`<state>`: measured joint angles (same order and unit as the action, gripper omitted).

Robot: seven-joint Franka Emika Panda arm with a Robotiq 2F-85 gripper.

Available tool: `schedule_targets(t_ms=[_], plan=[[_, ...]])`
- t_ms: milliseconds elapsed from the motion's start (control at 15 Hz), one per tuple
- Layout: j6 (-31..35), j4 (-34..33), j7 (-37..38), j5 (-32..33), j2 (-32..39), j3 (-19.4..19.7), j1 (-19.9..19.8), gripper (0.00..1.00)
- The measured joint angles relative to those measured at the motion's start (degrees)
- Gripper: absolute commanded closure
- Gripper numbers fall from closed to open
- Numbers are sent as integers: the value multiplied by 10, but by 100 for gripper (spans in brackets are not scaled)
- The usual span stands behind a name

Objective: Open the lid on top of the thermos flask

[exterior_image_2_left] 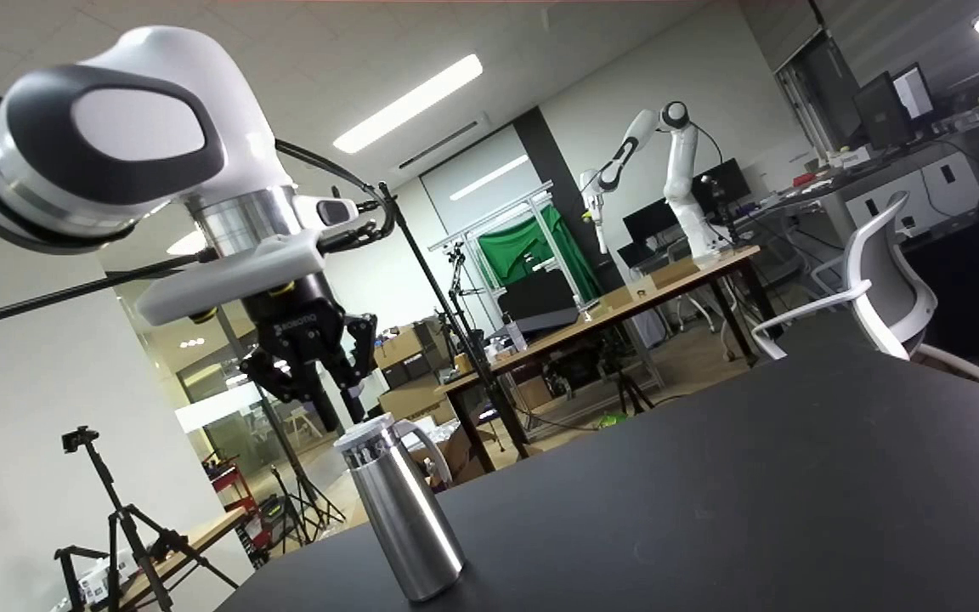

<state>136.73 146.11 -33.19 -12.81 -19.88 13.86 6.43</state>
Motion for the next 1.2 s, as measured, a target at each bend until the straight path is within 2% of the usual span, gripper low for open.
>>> schedule_targets(t_ms=[267, 533, 667, 1200], plan=[[-10, -63, 21, -2, 63, -40, 0, 100], [-65, -112, 25, -7, 90, -59, -4, 99], [-82, -121, 25, -7, 91, -60, -8, 99], [-84, -121, 25, -7, 91, -61, -10, 100]])
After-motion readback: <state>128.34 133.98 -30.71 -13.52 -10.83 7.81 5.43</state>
